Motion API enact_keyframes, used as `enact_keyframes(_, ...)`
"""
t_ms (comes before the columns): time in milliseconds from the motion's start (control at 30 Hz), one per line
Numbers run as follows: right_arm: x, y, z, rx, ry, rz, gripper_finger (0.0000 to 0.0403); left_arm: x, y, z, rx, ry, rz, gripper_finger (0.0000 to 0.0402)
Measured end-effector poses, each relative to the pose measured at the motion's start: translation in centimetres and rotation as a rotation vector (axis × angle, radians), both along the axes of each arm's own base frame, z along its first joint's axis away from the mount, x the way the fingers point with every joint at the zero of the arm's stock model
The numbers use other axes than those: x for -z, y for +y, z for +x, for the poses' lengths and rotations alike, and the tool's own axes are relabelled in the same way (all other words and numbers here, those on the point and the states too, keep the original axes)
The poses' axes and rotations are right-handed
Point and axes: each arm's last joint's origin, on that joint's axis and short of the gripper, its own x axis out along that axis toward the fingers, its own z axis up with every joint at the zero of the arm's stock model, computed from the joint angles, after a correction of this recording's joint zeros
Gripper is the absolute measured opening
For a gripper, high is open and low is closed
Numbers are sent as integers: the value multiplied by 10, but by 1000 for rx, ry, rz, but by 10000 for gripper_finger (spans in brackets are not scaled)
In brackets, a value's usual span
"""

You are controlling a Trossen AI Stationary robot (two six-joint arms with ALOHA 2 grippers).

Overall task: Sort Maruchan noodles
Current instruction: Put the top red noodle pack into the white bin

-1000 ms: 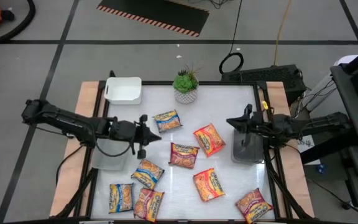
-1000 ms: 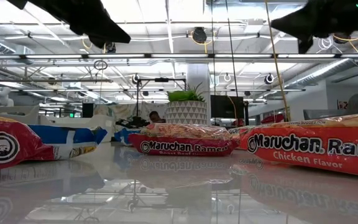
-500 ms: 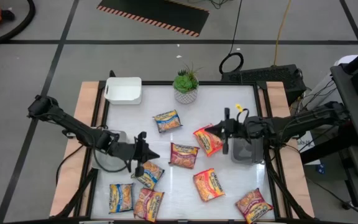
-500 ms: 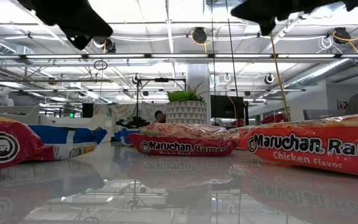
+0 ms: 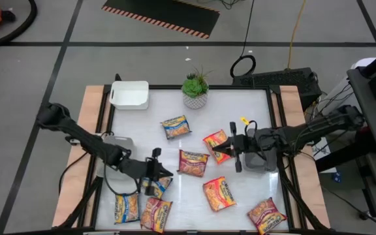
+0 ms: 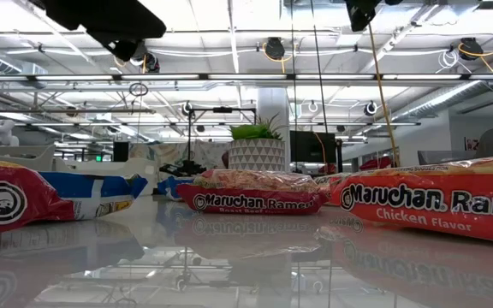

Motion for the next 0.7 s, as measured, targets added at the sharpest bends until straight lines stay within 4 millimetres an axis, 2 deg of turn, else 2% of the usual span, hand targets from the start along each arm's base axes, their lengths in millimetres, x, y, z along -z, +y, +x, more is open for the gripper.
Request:
enact_keyframes(333,12,-1,-3,15,126,11,0,-5,-3,51,-76,147,45,121)
enact_keyframes(567,18,-2,-5,26,199,31,0,-2,-1,66,-153,298,36,131)
enact_keyframes(700,20,-2,-6,30,221,37,0,4,0,68,-128,336,12,132)
